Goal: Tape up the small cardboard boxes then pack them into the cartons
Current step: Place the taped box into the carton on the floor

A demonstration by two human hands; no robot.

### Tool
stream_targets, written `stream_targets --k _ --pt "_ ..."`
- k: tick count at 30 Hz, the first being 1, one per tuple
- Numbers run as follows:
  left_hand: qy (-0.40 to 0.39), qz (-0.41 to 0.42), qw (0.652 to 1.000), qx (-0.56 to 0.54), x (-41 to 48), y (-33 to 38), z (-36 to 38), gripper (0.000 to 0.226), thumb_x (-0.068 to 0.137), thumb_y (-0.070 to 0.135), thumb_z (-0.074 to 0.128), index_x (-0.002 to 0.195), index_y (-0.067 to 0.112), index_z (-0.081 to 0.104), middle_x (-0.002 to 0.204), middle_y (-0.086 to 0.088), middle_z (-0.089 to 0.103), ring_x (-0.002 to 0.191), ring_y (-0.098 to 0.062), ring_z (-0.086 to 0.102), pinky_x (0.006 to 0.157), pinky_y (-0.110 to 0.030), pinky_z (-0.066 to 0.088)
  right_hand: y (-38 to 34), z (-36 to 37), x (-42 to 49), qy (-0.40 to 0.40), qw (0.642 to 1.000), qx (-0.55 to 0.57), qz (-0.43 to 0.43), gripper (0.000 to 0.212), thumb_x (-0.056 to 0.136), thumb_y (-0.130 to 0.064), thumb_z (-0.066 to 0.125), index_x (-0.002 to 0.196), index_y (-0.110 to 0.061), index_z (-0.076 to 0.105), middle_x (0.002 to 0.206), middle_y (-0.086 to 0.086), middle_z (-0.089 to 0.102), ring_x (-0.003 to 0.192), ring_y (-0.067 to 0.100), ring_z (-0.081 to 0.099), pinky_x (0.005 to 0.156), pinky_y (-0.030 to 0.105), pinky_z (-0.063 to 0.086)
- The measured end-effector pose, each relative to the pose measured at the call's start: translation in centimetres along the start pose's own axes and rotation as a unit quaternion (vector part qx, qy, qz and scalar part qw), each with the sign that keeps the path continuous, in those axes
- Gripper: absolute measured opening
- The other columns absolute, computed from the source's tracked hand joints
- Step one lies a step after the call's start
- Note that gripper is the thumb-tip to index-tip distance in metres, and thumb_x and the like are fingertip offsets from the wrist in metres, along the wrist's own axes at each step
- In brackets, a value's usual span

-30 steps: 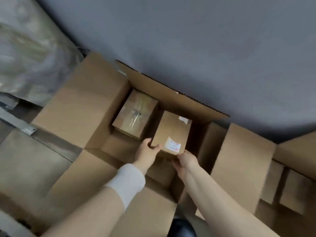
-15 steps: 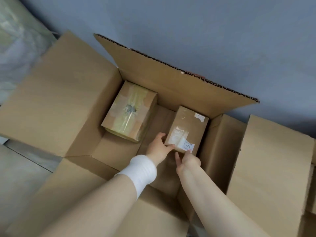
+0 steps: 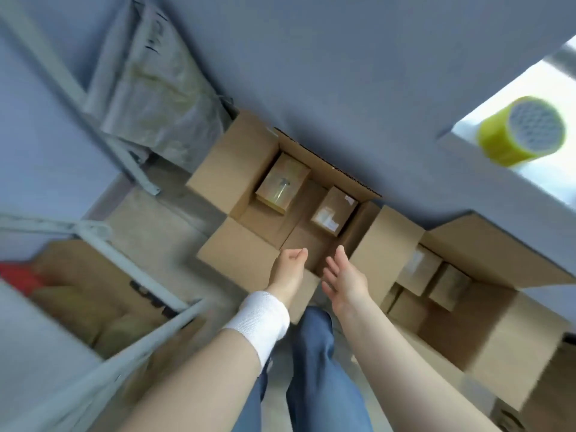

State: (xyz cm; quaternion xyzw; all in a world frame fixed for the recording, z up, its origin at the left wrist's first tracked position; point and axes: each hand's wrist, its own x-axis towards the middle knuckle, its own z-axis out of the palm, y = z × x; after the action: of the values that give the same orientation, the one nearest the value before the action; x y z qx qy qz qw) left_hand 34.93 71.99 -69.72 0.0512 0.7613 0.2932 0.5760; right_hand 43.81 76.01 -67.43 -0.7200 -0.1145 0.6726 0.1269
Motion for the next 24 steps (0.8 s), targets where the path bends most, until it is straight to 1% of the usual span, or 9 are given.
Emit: stream_targets --k 5,7,8,10,12,14,17,20,24 --pt "0.024 -0.017 0.996 -0.083 -14.2 -0.3 -3.3 0.031 0.096 0.017 0.045 0.067 0.027 0.037 0.093 -0.006 0.042 0.087 -0.017 0.039 0.078 -0.029 0.032 0.7 -2.7 -13.1 -0.032 0.995 -0.091 -0.017 0.022 0.09 -0.042 0.056 0.102 -0.023 0.056 0.127 -0.002 0.061 0.113 0.014 0.056 0.094 0.029 0.043" --pt "0.036 -0.018 0.993 -0.114 -18.5 -0.9 -4.7 0.019 0.096 0.019 0.045 0.078 0.022 0.048 0.095 -0.006 0.048 0.088 -0.018 0.045 0.082 -0.032 0.038 1.6 -3.7 -16.9 -0.034 0.992 -0.117 -0.032 0.016 0.09 -0.041 0.057 0.093 -0.025 0.056 0.124 -0.002 0.063 0.111 0.013 0.057 0.092 0.029 0.045" --pt "0.045 -0.012 0.99 -0.134 -20.2 -1.3 -5.4 0.01 0.096 0.02 0.044 0.091 0.017 0.053 0.098 -0.006 0.052 0.093 -0.02 0.05 0.087 -0.033 0.041 2.1 -4.0 -18.6 -0.039 0.99 -0.126 -0.04 0.016 0.09 -0.04 0.057 0.093 -0.024 0.056 0.123 -0.002 0.063 0.112 0.014 0.057 0.092 0.029 0.045" --pt "0.058 -0.004 0.981 -0.185 -23.4 -2.2 -6.9 0.024 0.098 0.019 0.042 0.116 0.008 0.052 0.107 -0.005 0.056 0.105 -0.021 0.055 0.09 -0.03 0.041 3.3 -4.4 -21.5 -0.056 0.989 -0.131 -0.051 0.021 0.091 -0.04 0.056 0.102 -0.021 0.055 0.125 -0.002 0.062 0.118 0.016 0.055 0.096 0.03 0.043" --pt "0.057 -0.001 0.969 -0.239 -26.7 -2.7 -8.5 0.029 0.099 0.019 0.04 0.124 0.007 0.048 0.114 -0.006 0.057 0.11 -0.021 0.055 0.085 -0.026 0.041 4.8 -4.6 -24.3 -0.072 0.988 -0.121 -0.06 0.028 0.092 -0.04 0.055 0.111 -0.02 0.053 0.128 -0.002 0.06 0.121 0.017 0.053 0.098 0.029 0.042" --pt "0.062 0.009 0.959 -0.275 -30.1 -3.1 -10.1 0.029 0.099 0.02 0.04 0.124 0.007 0.047 0.123 -0.009 0.058 0.104 -0.019 0.055 0.074 -0.023 0.042 6.4 -4.6 -27.3 -0.089 0.986 -0.114 -0.082 0.032 0.092 -0.041 0.055 0.116 -0.02 0.053 0.125 -0.004 0.061 0.12 0.016 0.053 0.094 0.027 0.042" --pt "0.092 0.057 0.942 -0.318 -35.3 -3.6 -13.2 0.03 0.099 0.019 0.041 0.125 0.005 0.048 0.125 -0.011 0.058 0.102 -0.02 0.057 0.068 -0.017 0.041 8.9 -3.5 -32.9 -0.118 0.981 -0.106 -0.115 0.027 0.091 -0.039 0.057 0.108 -0.019 0.055 0.114 -0.005 0.063 0.113 0.015 0.056 0.088 0.024 0.043" --pt "0.114 0.118 0.921 -0.354 -40.8 -3.0 -16.3 0.023 0.099 0.018 0.042 0.117 0.009 0.051 0.119 -0.009 0.061 0.092 -0.015 0.058 0.069 -0.018 0.042 10.6 -2.0 -38.9 -0.157 0.972 -0.096 -0.145 0.024 0.09 -0.037 0.059 0.104 -0.018 0.057 0.11 -0.004 0.064 0.105 0.014 0.058 0.086 0.024 0.043" --pt "0.16 0.229 0.884 -0.374 -48.0 -2.4 -20.5 0.01 0.098 0.017 0.043 0.102 0.017 0.052 0.106 -0.003 0.061 0.08 -0.009 0.059 0.067 -0.018 0.042 12.2 0.0 -47.0 -0.226 0.949 -0.09 -0.202 0.029 0.09 -0.033 0.06 0.113 -0.014 0.058 0.104 -0.004 0.064 0.096 0.013 0.06 0.083 0.023 0.046"
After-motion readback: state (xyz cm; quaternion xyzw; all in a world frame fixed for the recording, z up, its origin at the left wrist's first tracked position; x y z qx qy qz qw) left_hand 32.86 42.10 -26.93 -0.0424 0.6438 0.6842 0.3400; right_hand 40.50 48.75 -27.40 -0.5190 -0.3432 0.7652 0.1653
